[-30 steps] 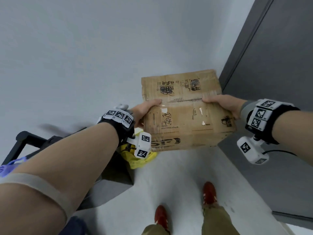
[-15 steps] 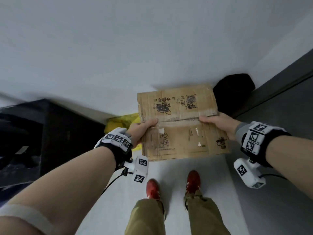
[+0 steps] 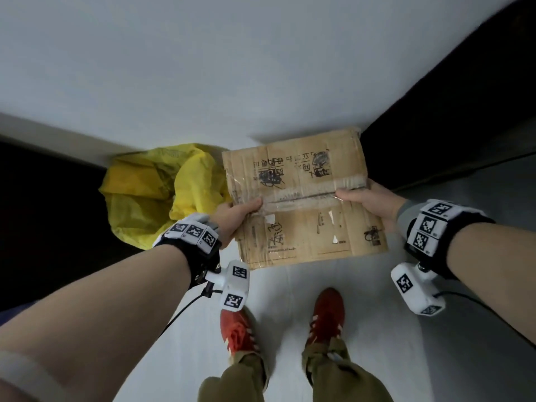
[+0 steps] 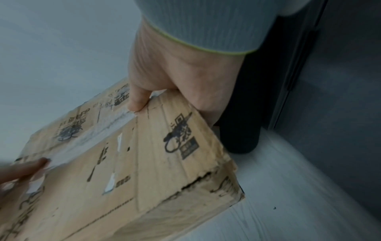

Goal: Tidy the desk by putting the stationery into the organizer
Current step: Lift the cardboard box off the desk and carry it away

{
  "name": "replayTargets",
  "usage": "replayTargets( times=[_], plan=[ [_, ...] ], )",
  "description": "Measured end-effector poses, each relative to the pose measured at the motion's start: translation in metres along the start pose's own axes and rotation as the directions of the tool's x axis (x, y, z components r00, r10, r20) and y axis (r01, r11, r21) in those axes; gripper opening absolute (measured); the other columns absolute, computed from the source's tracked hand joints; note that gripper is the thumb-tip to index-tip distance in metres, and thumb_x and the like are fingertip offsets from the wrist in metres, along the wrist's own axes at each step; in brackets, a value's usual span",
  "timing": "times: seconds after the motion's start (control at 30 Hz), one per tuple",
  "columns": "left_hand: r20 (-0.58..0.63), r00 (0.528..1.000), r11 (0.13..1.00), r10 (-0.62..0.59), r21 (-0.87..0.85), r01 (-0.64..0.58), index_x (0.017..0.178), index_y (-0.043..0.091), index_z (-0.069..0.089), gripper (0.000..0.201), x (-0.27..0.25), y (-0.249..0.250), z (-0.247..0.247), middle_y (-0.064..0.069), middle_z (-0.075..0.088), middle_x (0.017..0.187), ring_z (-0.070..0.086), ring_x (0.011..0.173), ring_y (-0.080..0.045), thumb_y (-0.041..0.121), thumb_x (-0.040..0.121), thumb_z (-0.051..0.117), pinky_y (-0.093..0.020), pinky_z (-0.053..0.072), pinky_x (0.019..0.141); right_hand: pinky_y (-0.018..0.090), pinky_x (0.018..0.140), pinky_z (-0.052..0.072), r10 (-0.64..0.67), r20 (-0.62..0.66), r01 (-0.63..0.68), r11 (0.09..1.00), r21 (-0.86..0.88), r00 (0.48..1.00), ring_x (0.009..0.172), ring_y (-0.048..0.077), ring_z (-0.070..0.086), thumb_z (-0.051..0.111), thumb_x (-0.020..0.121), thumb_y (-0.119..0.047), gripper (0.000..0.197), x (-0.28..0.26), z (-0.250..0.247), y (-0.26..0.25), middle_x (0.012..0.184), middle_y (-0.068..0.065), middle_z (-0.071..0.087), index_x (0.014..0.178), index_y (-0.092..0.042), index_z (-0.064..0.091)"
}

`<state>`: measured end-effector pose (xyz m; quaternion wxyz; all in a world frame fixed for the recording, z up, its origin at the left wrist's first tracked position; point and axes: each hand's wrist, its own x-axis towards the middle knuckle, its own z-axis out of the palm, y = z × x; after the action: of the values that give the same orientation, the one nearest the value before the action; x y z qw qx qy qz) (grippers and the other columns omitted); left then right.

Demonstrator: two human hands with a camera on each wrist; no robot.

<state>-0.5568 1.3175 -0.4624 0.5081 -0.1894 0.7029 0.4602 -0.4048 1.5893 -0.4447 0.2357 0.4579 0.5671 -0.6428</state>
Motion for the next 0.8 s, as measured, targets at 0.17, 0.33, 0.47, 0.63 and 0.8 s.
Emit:
replayTargets(
  times=[0.17,0.33,0.47,0.63,0.8],
  plan=[
    [-0.062,0.998,0.999,-0.018,0.029,0.02,0.123,0.009,0.062,0.061,0.058,-0.027,0.004,-0.009,0.076,0.103,0.074,0.094,-0.029,0.037,0.074,0.085,-0.051,0.057,0.09,0.035,0.073,0.057,-0.014,0.03,0.014,1.0,-0.006,0.999,0.1,0.018,0.071,0.074,0.086,-0.033,0.052,0.056,0.012,0.038,0.116,-0.001,0.072,0.134,-0.031,0.054],
    [-0.083,0.995,0.997,-0.064,0.033,0.067,0.126,0.014,0.058,0.053,0.131,-0.054,0.006,-0.009,0.074,0.11,0.072,0.097,-0.028,0.036,0.082,0.079,-0.046,0.057,0.09,0.05,0.092,0.054,0.019,0.007,-0.019,0.997,0.074,1.0,0.104,0.022,0.07,0.078,0.082,-0.034,0.052,0.136,0.023,0.08,0.113,-0.001,0.073,0.129,-0.031,0.057],
    [-0.095,0.994,0.998,-0.048,0.033,0.051,0.129,0.019,0.055,0.057,0.173,-0.072,0.007,-0.008,0.073,0.113,0.072,0.098,-0.029,0.037,0.081,0.079,-0.048,0.058,0.087,0.054,0.096,0.052,-0.017,-0.037,0.019,0.999,0.049,0.999,0.107,0.021,0.07,0.079,0.079,-0.039,0.055,0.181,0.029,0.101,0.115,-0.005,0.073,0.13,-0.035,0.057],
    [-0.091,0.996,0.998,-0.024,0.049,0.028,0.133,0.023,0.055,0.071,0.186,-0.084,0.005,-0.003,0.073,0.113,0.072,0.1,-0.027,0.045,0.072,0.082,-0.051,0.057,0.091,0.051,0.097,0.051,-0.033,-0.14,0.038,0.999,0.031,0.99,0.109,0.018,0.066,0.08,0.079,-0.042,0.061,0.192,0.035,0.117,0.118,-0.008,0.07,0.133,-0.034,0.054],
    [-0.191,0.979,0.983,0.068,0.179,-0.034,0.133,0.019,0.055,0.067,0.178,-0.077,0.016,-0.005,0.067,0.125,0.066,0.11,-0.028,0.05,0.078,0.077,-0.049,0.052,0.1,0.045,0.097,0.052,-0.043,-0.234,0.029,0.998,-0.065,0.971,0.107,0.018,0.065,0.075,0.081,-0.045,0.054,0.192,0.039,0.109,0.116,-0.007,0.068,0.129,-0.03,0.057]
  ],
)
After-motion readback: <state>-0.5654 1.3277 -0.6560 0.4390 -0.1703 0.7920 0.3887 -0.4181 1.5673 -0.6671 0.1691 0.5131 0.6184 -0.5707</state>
